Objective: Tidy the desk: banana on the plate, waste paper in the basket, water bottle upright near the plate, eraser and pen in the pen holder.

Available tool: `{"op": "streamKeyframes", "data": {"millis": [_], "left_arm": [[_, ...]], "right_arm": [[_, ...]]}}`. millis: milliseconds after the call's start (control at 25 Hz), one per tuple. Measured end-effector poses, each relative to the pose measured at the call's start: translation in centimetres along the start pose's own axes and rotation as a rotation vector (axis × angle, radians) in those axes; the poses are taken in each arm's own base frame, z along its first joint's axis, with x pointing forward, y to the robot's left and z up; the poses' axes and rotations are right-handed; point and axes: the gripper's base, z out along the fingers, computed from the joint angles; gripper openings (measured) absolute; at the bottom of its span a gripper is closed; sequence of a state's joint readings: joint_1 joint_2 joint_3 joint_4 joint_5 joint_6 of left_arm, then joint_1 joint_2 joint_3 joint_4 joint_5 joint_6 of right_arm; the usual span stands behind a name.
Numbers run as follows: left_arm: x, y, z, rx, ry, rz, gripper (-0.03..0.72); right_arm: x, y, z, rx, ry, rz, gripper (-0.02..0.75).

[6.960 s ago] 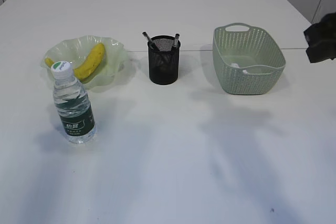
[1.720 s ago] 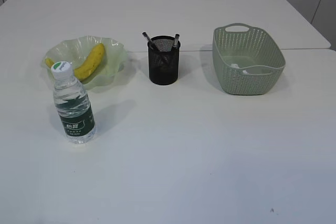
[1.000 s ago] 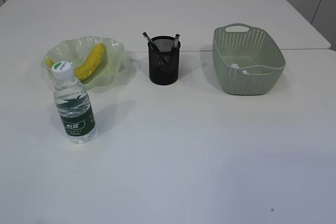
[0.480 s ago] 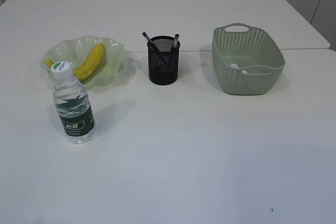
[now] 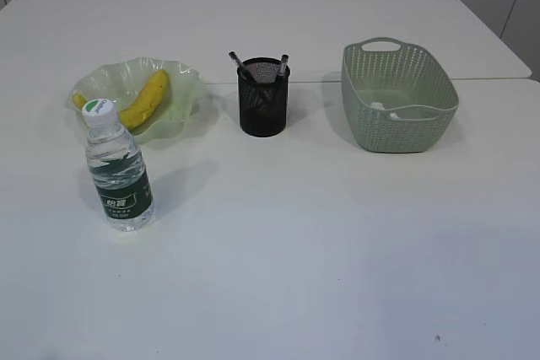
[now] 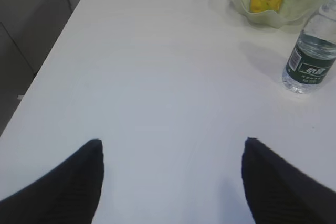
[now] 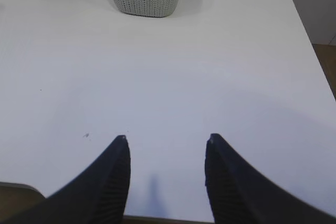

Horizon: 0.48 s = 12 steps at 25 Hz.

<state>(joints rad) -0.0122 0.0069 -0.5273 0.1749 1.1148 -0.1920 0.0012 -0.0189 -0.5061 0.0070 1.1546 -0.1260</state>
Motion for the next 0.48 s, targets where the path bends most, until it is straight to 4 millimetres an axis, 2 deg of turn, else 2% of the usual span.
{"op": "streamKeyframes", "data": {"millis": [480], "left_arm": [[0.04, -0.19, 0.0, 0.021, 0.004, -0.011, 0.589]], "right_arm": [[0.0, 0.0, 0.0, 0.0, 0.0, 0.0, 0.355]]}}
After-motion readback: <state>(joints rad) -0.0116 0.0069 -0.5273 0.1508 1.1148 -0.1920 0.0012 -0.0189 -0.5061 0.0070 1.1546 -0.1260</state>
